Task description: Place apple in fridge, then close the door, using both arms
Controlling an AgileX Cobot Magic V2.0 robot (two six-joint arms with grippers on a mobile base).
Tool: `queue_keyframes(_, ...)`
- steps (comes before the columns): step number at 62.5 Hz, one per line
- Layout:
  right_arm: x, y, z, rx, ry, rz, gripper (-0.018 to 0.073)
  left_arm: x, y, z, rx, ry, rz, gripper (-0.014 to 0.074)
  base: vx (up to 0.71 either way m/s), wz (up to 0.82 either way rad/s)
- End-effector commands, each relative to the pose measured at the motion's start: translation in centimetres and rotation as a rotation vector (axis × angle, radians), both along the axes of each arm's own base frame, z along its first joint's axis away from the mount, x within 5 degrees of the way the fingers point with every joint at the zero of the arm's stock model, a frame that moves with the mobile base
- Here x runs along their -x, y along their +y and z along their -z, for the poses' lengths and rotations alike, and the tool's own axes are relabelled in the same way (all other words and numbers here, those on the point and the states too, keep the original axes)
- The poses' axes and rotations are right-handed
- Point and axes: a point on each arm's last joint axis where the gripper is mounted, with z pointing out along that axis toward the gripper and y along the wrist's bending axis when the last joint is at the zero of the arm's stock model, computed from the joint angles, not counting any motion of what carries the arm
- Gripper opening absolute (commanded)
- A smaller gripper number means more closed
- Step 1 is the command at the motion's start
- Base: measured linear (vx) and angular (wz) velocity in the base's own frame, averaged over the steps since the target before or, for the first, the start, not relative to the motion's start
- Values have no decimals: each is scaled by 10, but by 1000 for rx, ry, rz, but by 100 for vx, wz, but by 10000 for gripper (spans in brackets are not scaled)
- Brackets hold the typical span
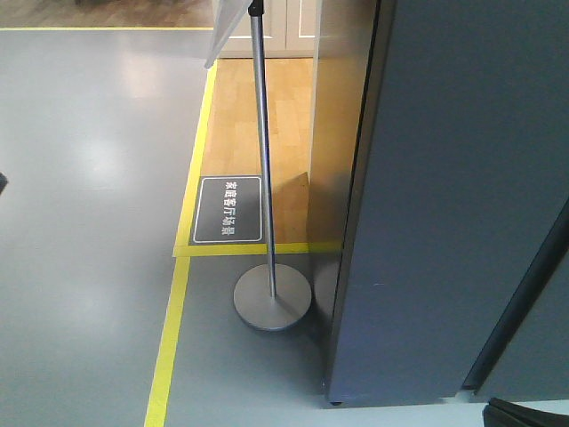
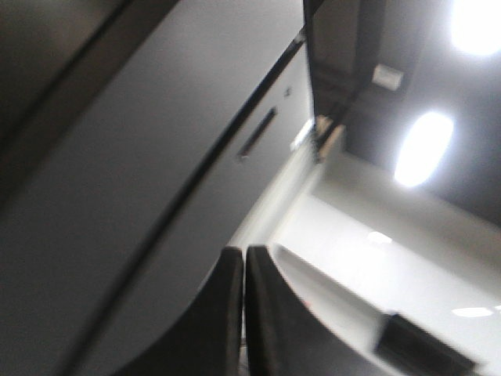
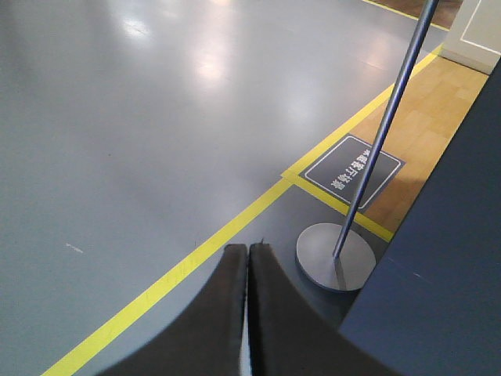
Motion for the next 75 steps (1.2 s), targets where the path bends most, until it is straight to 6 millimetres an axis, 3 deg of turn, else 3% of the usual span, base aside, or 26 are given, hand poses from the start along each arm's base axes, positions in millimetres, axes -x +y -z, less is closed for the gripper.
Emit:
queue_keyframes(1, -3, 0, -11, -45, -39, 15, -3, -2, 7, -2, -46, -160, -157, -8, 0, 0)
queue_keyframes(13, -3, 1, -11, -45, -38, 14, -3, -10, 26, 28, -154, -229, -505, -8, 0, 0)
queue_keyframes(20, -3, 1, -11, -45, -38, 14, -3, -9, 37, 52, -143, -131, -618, -8, 0, 0)
queue_keyframes(36, -3, 1, -11, -45, -38, 14, -3, 17, 52, 125, -218, 170, -764, -8, 0, 0)
queue_keyframes(40, -3, 1, -11, -45, -38, 14, -3, 21, 55, 135, -253, 245, -789, -8, 0, 0)
queue_keyframes(52, -3, 1, -11, -46, -38, 14, -3, 30, 58, 148, -490, 286, -843, -6, 0, 0)
queue_keyframes(64, -3, 1, -11, -46, -38, 14, -3, 38, 59, 144, -726, 97, -914, -6, 0, 0)
queue_keyframes(75, -3, 1, -11, -46, -38, 14, -3, 48, 59, 136, -805, -71, -983, -6, 0, 0)
